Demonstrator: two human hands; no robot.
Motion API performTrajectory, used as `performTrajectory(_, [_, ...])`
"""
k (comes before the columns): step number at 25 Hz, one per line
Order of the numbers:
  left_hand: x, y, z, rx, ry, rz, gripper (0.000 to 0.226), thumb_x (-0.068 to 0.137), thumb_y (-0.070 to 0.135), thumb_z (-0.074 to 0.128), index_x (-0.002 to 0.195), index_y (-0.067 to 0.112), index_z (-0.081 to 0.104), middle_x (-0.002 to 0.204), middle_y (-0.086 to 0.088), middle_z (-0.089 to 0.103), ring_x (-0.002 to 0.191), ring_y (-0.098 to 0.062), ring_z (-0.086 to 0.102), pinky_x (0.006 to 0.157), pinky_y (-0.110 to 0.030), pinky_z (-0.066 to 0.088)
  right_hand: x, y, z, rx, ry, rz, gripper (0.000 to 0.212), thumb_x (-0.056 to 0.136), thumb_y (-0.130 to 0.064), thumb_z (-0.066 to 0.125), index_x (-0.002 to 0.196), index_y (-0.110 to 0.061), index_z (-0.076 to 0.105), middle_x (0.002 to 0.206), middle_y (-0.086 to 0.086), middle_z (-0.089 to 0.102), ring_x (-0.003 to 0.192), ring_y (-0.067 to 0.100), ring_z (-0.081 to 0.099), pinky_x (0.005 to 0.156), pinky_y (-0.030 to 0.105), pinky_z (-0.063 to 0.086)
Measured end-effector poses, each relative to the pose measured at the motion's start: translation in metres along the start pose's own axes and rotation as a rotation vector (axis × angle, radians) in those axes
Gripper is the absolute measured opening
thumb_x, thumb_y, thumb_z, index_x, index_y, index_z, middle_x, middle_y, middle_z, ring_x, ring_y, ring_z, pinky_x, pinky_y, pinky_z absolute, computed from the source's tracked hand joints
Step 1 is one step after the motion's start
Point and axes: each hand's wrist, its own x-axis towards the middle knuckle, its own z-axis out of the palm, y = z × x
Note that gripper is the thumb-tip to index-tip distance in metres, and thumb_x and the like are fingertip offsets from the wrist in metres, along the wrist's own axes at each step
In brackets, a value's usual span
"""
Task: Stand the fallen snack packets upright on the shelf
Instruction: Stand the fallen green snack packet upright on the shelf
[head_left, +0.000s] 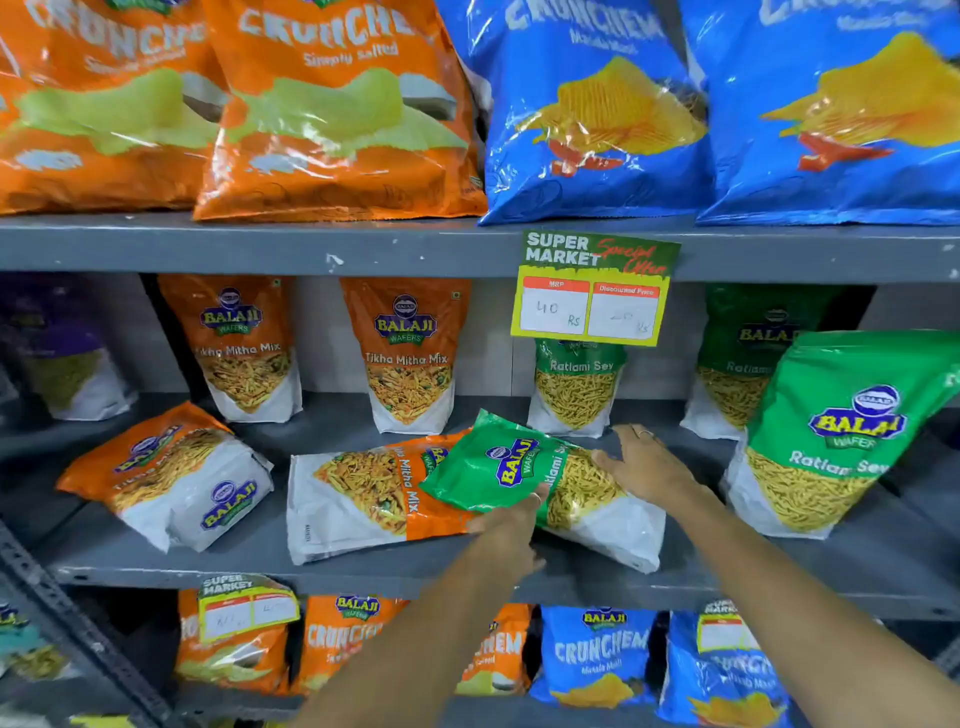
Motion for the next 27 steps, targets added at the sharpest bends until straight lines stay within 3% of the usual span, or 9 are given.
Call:
performTrajectory(4, [0.01,-0.011,0.024,-0.158,0.012,-0.056,0.071,0.078,0.028,0.072,0.134,0.007,0.034,0.141,-0.018,0.041,0.122,-0.039,0.048,0.099,-0.047,0.044,0.032,0.022,0.008,0.144,-0.257,0.194,0.077,0.076,-0.058,0.058,0.13,-0.006,0.043,0.136,0.016,0.047,0.118,0.028,0.049,0.099,0.039,0.04])
performTrajectory(6, [0.017,-0.017,0.031,-0.14,0.003,-0.024,0.056,0.079,0.023,0.071,0.126,0.011,0.043,0.137,-0.016,0.048,0.12,-0.036,0.05,0.096,-0.044,0.046,0.043,0.027,0.012,0.231,-0.365,0.218,0.064,0.069,-0.06,0.065,0.107,-0.009,0.058,0.111,0.009,0.057,0.095,0.022,0.056,0.084,0.035,0.047])
performTrajectory(9, [0.027,-0.025,0.031,-0.14,0.032,0.019,0.035,0.08,0.019,0.07,0.106,0.016,0.048,0.128,-0.013,0.057,0.115,-0.034,0.055,0.085,-0.04,0.05,0.052,0.036,0.015,0.387,-0.411,0.221,0.048,0.063,-0.055,0.073,0.083,-0.013,0.063,0.102,0.005,0.061,0.095,0.023,0.06,0.078,0.034,0.048])
performTrajectory(13, [0.026,-0.024,0.027,-0.127,0.003,0.027,0.021,0.081,0.016,0.069,0.09,0.018,0.05,0.118,-0.012,0.06,0.105,-0.032,0.058,0.085,-0.043,0.051,0.038,0.033,0.017,0.373,-0.332,0.273,0.068,0.068,-0.059,0.067,0.111,-0.006,0.056,0.109,0.009,0.054,0.112,0.029,0.053,0.09,0.038,0.045])
performTrajectory(17, [0.02,-0.019,0.021,-0.121,-0.035,0.104,0.032,0.082,0.009,0.066,0.111,0.01,0.052,0.114,-0.012,0.062,0.107,-0.033,0.06,0.092,-0.049,0.05,0.003,0.034,0.015,0.517,-0.162,0.328,0.044,0.075,-0.054,0.063,0.059,-0.015,0.049,0.065,0.003,0.052,0.063,0.018,0.051,0.058,0.032,0.035])
performTrajectory(19, [0.013,-0.015,0.019,-0.103,-0.042,0.173,0.036,0.083,0.006,0.066,0.116,0.007,0.053,0.11,-0.012,0.063,0.105,-0.032,0.061,0.085,-0.046,0.053,-0.016,0.034,0.018,0.715,-0.071,0.316,0.036,0.079,-0.044,0.064,0.076,-0.008,0.065,0.081,0.01,0.064,0.075,0.021,0.061,0.07,0.034,0.043])
performTrajectory(23, [-0.002,-0.005,0.013,0.036,-0.044,0.325,0.034,0.084,0.002,0.062,0.117,0.003,0.057,0.107,-0.013,0.064,0.101,-0.028,0.06,0.087,-0.045,0.052,-0.054,0.032,0.016,0.909,0.077,0.27,0.062,0.081,-0.033,0.066,0.114,0.016,0.049,0.124,0.028,0.056,0.115,0.037,0.053,0.097,0.042,0.041])
performTrajectory(25, [-0.007,0.003,0.006,0.121,-0.08,0.422,0.037,0.083,0.003,0.064,0.119,0.003,0.057,0.111,-0.014,0.065,0.104,-0.029,0.06,0.087,-0.044,0.052,-0.071,0.032,0.012,0.93,0.114,0.207,0.059,0.072,-0.041,0.071,0.095,0.012,0.058,0.098,0.033,0.061,0.095,0.036,0.06,0.083,0.036,0.047])
performTrajectory(27, [-0.014,0.013,0.0,0.191,-0.141,0.509,0.037,0.082,0.006,0.065,0.119,0.003,0.058,0.108,-0.012,0.065,0.094,-0.023,0.061,0.075,-0.033,0.052,-0.085,0.03,0.007,0.953,0.147,0.183,0.043,0.063,-0.044,0.074,0.065,-0.006,0.052,0.06,0.011,0.05,0.06,0.02,0.051,0.049,0.018,0.04])
